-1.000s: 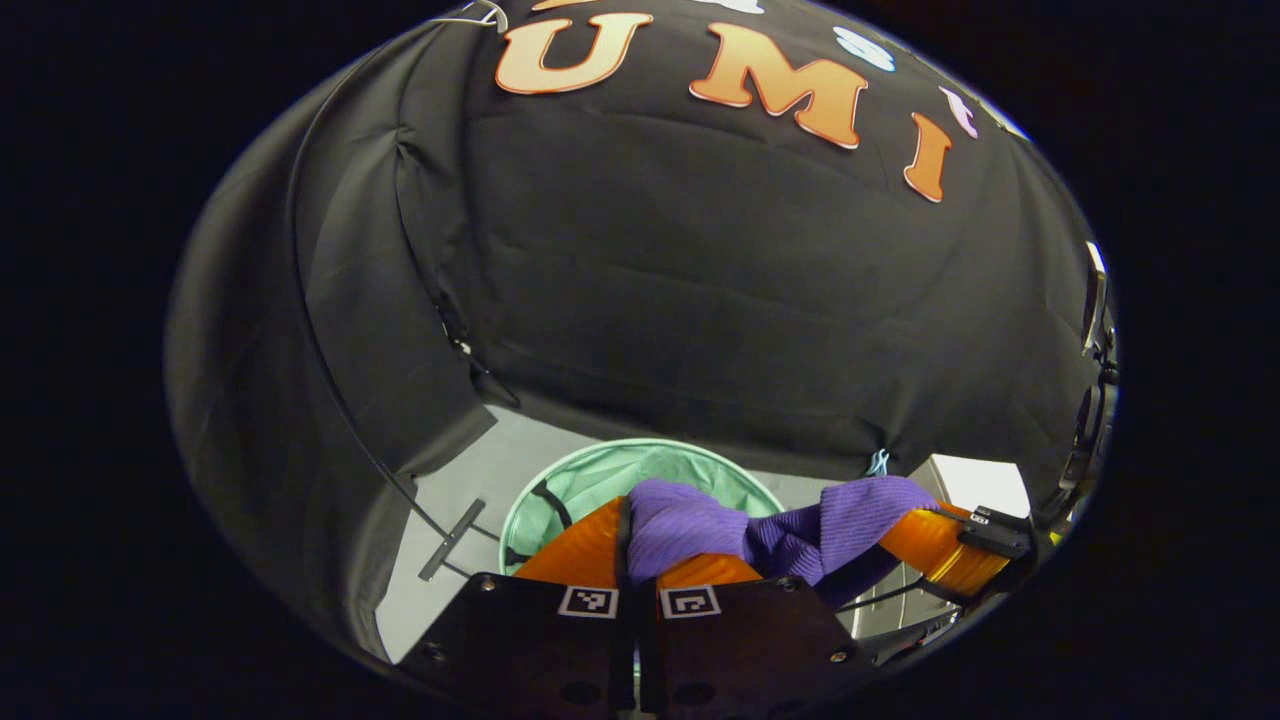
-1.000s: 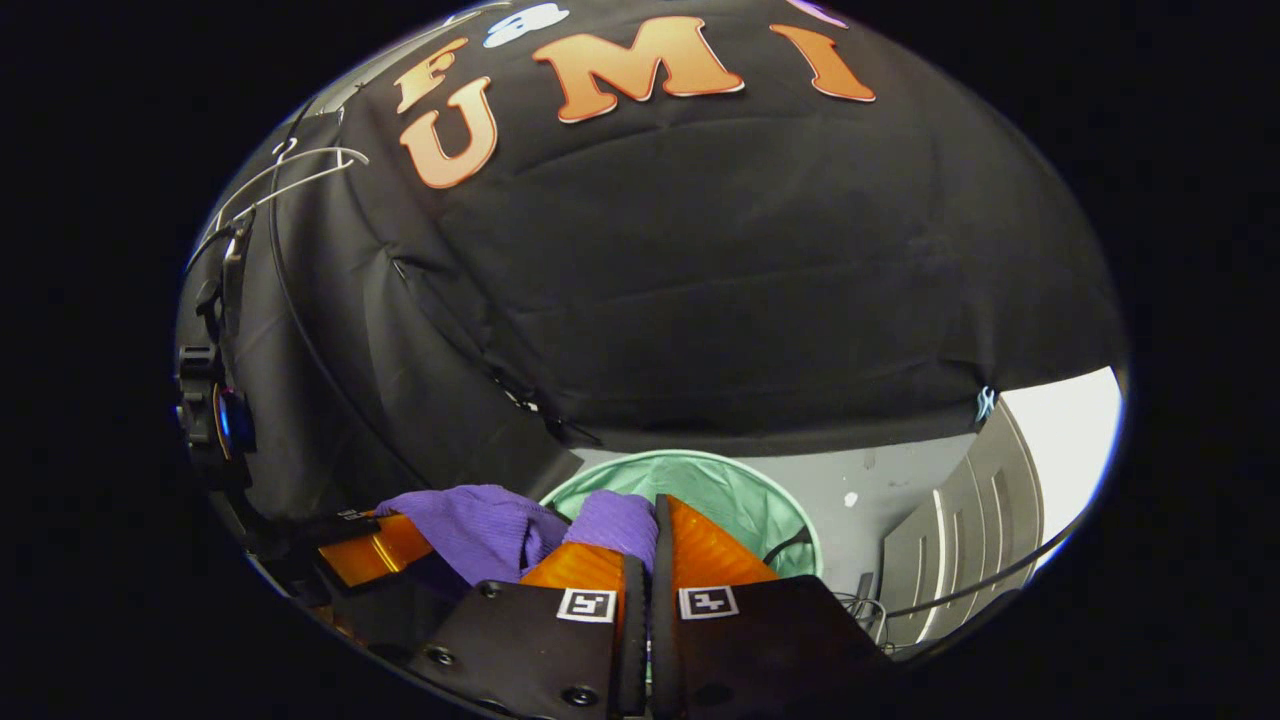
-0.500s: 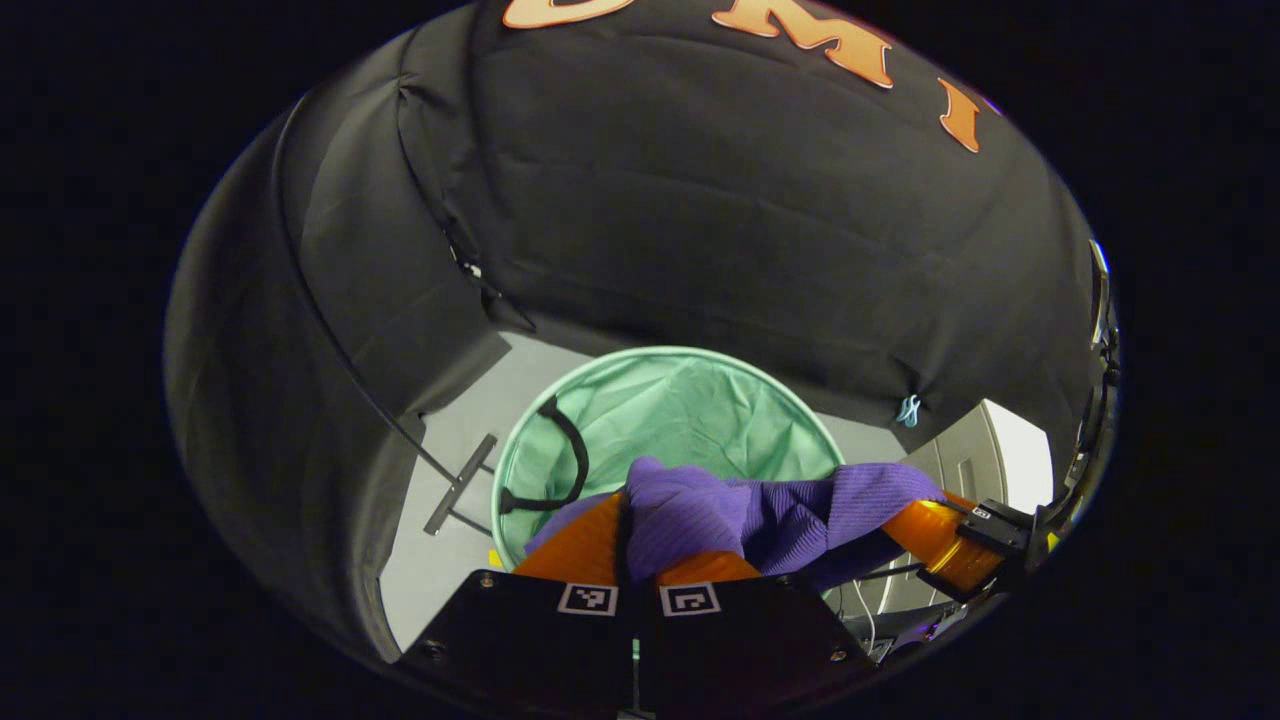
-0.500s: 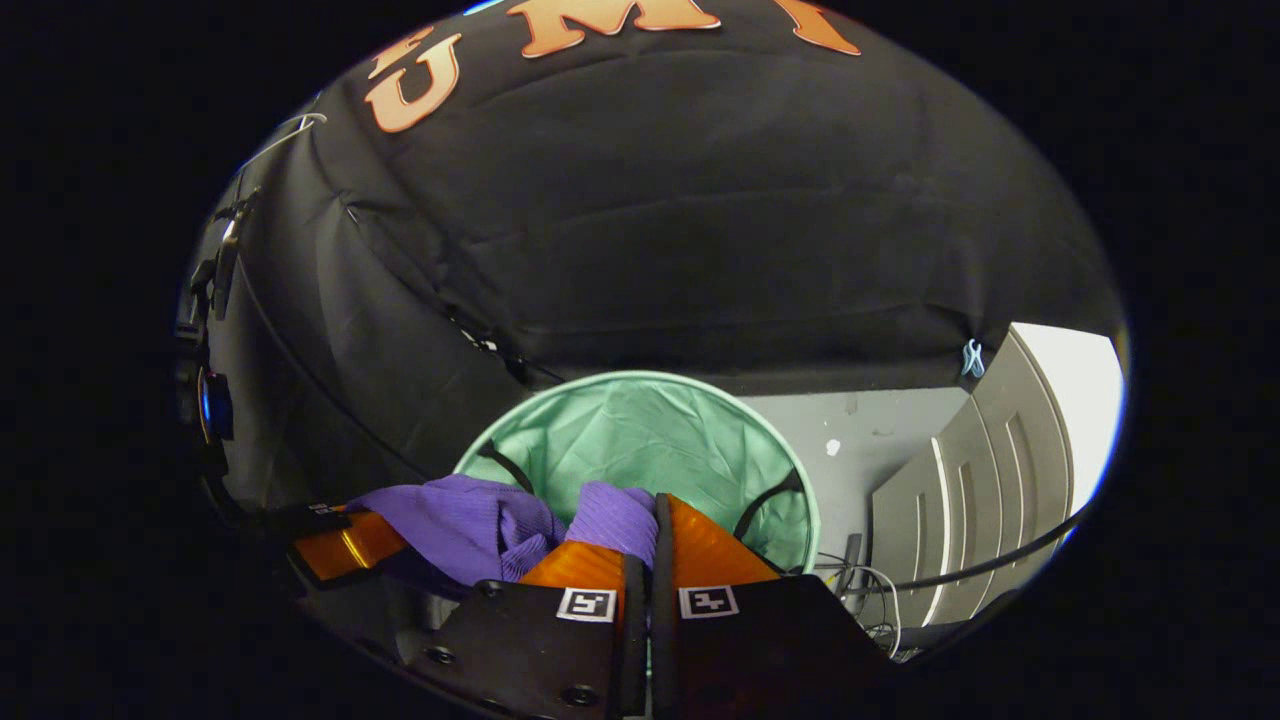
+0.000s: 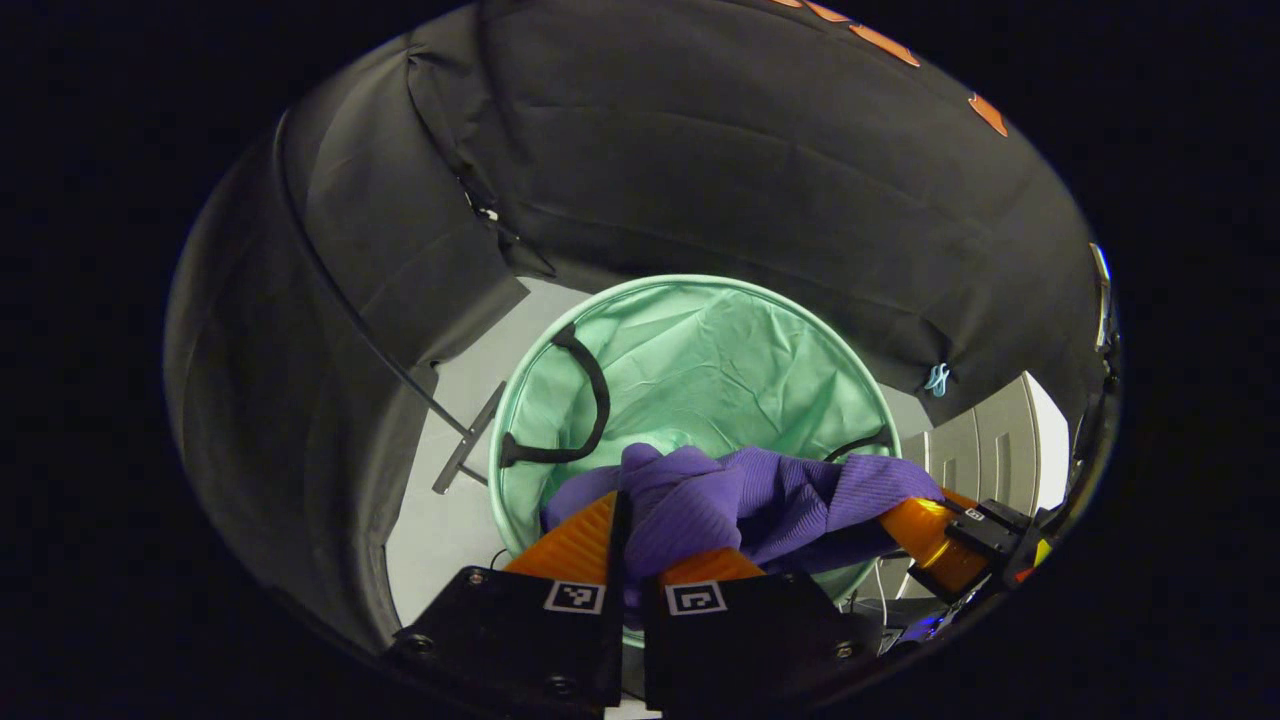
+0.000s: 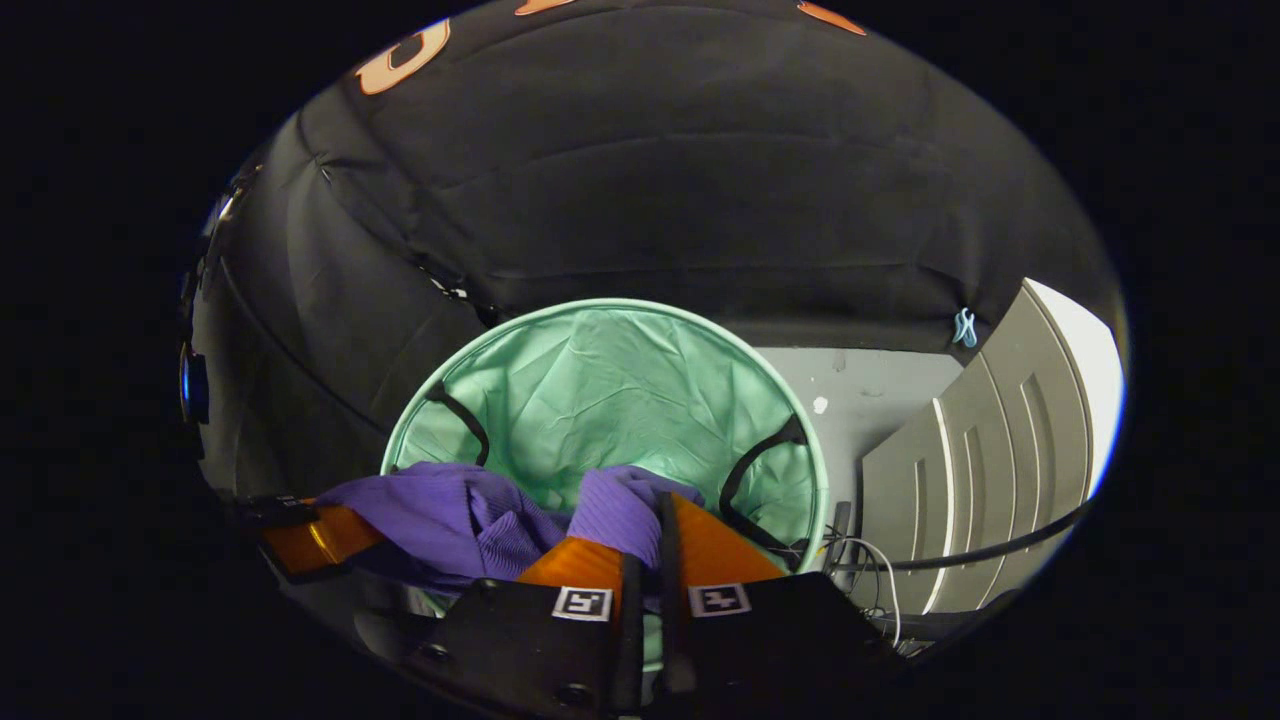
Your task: Grasp the clothes on the hanger with both hands and then place them into the laundry hamper below.
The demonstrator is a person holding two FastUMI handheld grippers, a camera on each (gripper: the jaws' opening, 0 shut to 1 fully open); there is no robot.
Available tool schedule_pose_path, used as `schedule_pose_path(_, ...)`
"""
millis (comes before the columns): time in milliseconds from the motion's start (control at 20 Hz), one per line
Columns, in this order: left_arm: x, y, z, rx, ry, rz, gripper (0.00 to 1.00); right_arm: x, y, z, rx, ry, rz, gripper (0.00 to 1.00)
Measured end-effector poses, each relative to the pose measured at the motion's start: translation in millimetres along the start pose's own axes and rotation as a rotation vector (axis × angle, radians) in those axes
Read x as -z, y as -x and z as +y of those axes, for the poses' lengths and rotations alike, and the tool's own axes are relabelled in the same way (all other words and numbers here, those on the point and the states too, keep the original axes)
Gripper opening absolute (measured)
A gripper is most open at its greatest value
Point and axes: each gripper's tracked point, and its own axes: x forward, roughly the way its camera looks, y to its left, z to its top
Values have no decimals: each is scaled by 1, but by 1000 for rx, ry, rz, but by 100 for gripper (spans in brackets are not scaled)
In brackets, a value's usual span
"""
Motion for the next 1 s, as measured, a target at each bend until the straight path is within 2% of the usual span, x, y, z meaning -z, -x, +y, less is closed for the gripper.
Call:
schedule_pose_path(50, -2, 3, -4, 9, 7, -3, 12, 0, -3, 0, 0, -3, 4, 27)
schedule_pose_path(100, -1, 3, -4, 13, 13, 5, 13, 1, -2, 1, -5, -9, 6, 14)
schedule_pose_path(150, -4, 6, -4, 8, 15, -1, 17, 0, 1, 3, -14, -17, 2, 26)
schedule_pose_path(200, -8, 7, -4, 4, 11, -19, 19, -4, 2, 7, -24, -21, -5, 17)
schedule_pose_path(300, -13, 7, 1, -8, 4, -47, 29, -9, 7, 4, -15, -15, -20, 41)
schedule_pose_path(400, -17, 12, 2, -9, 11, -67, 49, -8, 16, 12, -37, -27, -26, 46)
schedule_pose_path(450, -15, 18, -2, -1, 12, -69, 55, -10, 21, 13, -40, -39, -38, 49)
schedule_pose_path(500, -15, 26, -2, 3, 11, -68, 56, -13, 27, 13, -45, -51, -52, 55)
schedule_pose_path(550, -15, 32, 1, 0, 11, -71, 57, -15, 32, 12, -48, -57, -63, 70)
schedule_pose_path(600, -18, 33, 4, -6, 13, -80, 56, -20, 38, 11, -43, -58, -77, 75)
schedule_pose_path(650, -19, 36, 6, -11, 22, -92, 58, -22, 43, 12, -41, -56, -90, 87)
schedule_pose_path(700, -21, 41, 7, -21, 35, -109, 63, -26, 51, 12, -37, -58, -105, 92)
schedule_pose_path(750, -24, 51, 10, -36, 49, -131, 76, -28, 59, 13, -42, -64, -121, 99)
schedule_pose_path(800, -29, 60, 10, -36, 64, -151, 89, -31, 68, 15, -50, -70, -134, 99)
schedule_pose_path(1000, -43, 110, 6, -14, 66, -235, 90, -50, 110, 9, -43, -73, -221, 99)
